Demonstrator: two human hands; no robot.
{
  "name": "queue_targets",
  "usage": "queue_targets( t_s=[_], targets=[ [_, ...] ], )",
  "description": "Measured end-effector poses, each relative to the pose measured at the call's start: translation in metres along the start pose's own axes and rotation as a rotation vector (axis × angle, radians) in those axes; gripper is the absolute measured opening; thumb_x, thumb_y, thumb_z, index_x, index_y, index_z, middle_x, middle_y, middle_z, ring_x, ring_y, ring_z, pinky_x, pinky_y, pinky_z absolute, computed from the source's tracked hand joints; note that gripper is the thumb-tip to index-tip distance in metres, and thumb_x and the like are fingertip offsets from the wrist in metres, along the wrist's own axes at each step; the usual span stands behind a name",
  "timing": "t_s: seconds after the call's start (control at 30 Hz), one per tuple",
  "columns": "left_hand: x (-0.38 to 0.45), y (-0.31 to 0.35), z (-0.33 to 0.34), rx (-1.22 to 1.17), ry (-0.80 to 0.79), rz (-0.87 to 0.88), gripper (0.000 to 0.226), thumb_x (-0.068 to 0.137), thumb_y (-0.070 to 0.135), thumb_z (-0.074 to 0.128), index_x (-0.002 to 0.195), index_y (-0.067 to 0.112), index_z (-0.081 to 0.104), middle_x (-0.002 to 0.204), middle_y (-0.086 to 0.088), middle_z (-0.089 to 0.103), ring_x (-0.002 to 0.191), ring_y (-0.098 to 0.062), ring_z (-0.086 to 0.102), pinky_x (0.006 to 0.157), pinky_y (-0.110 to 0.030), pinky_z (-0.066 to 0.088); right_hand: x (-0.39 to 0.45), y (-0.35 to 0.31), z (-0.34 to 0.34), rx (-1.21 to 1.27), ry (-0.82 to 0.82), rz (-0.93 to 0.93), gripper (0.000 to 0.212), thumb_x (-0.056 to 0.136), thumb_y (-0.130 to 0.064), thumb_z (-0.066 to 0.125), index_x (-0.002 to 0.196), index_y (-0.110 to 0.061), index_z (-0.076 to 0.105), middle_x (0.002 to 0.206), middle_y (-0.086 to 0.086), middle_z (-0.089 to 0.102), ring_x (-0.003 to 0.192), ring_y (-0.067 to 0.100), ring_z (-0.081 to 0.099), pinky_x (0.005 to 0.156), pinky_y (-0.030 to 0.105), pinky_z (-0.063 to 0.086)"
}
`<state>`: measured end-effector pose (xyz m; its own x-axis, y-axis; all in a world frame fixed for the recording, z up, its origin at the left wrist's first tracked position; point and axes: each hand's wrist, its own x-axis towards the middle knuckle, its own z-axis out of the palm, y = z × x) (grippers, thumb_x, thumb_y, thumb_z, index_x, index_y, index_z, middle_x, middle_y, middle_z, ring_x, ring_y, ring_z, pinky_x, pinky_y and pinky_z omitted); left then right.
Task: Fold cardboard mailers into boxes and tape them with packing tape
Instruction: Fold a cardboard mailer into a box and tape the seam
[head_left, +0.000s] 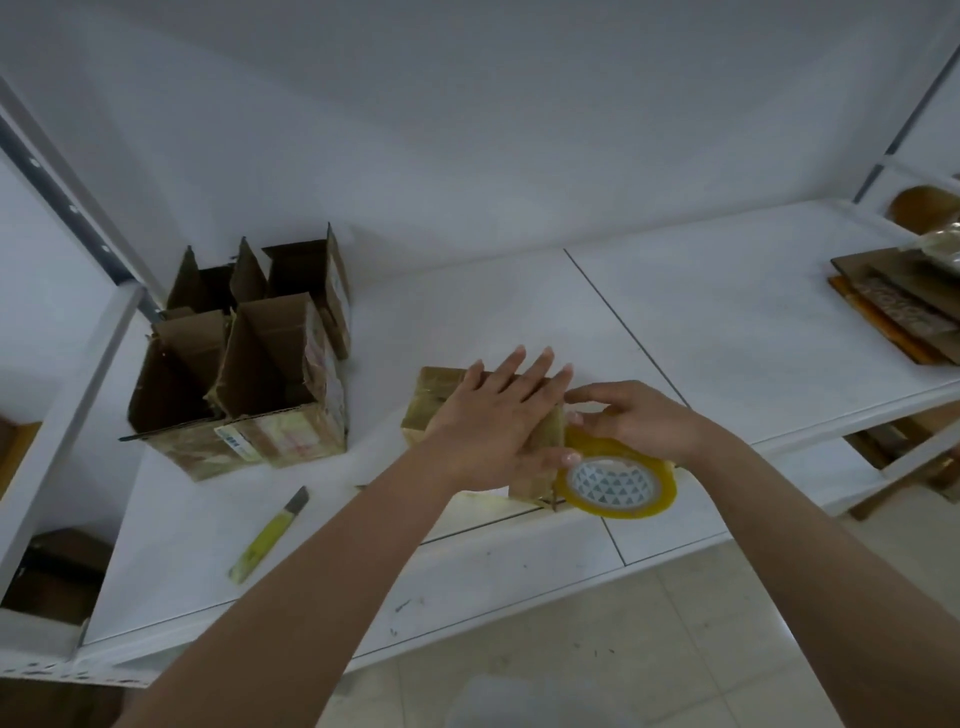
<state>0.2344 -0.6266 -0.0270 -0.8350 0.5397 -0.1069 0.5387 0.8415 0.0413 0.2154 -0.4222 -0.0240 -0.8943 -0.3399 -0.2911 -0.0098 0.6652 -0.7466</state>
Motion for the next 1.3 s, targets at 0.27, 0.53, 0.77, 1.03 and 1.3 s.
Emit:
queue_targets(
  t_s=[0.27,0.53,0.77,1.03,1.3],
  targets=[
    [-0.066,-0.021,0.012,-0.415,1.119,-0.135,0.02,0.093,0.013,0.05,0.094,0.0,0.065,0.091,-0.006,0.064,0.088,-0.018,0.056,0.073,-0.03,0.048,0.0,-0.001,0.008,0.063,0.082,-0.052,0.016,0.087,-0.038,0.068,0.082,-0.053,0.073,0.087,-0.016,0.074,0.082,0.005,0.071,0.087,0.037,0.056],
    [-0.151,-0.089,0.074,-0.223,0.014,-1.124,0.035,0.094,0.034,0.046,0.122,0.016,0.058,0.117,-0.009,0.06,0.108,-0.03,0.055,0.084,-0.037,0.049,0.011,-0.014,0.018,0.045,0.076,-0.062,0.019,0.085,-0.043,0.069,0.071,-0.056,0.069,0.078,-0.023,0.072,0.073,-0.002,0.069,0.077,0.028,0.055],
    [-0.153,-0.085,0.08,-0.086,-0.069,-1.136,0.02,0.094,0.014,0.048,0.101,0.011,0.066,0.099,-0.007,0.068,0.093,-0.027,0.066,0.067,-0.028,0.046,0.019,-0.017,0.027,0.016,0.073,-0.052,0.016,0.087,-0.046,0.066,0.097,-0.037,0.075,0.088,-0.014,0.072,0.079,0.007,0.069,0.078,0.03,0.056],
    [-0.159,-0.088,0.037,-0.434,0.535,-0.905,0.01,0.09,0.011,0.054,0.083,0.005,0.052,0.067,-0.008,0.053,0.061,-0.025,0.05,0.052,-0.032,0.035,0.019,-0.013,0.026,0.029,0.091,-0.04,0.008,0.086,-0.047,0.066,0.082,-0.042,0.071,0.082,-0.014,0.072,0.071,0.004,0.07,0.068,0.024,0.055],
    [-0.051,-0.009,-0.056,-1.057,0.445,-0.266,0.036,0.104,0.023,0.039,0.075,0.018,0.06,0.064,0.006,0.062,0.049,-0.008,0.05,0.051,-0.027,0.048,0.023,-0.012,0.023,0.007,0.059,-0.019,0.01,0.087,-0.042,0.065,0.09,-0.035,0.072,0.08,-0.014,0.07,0.069,0.001,0.068,0.063,0.018,0.052]
  ],
)
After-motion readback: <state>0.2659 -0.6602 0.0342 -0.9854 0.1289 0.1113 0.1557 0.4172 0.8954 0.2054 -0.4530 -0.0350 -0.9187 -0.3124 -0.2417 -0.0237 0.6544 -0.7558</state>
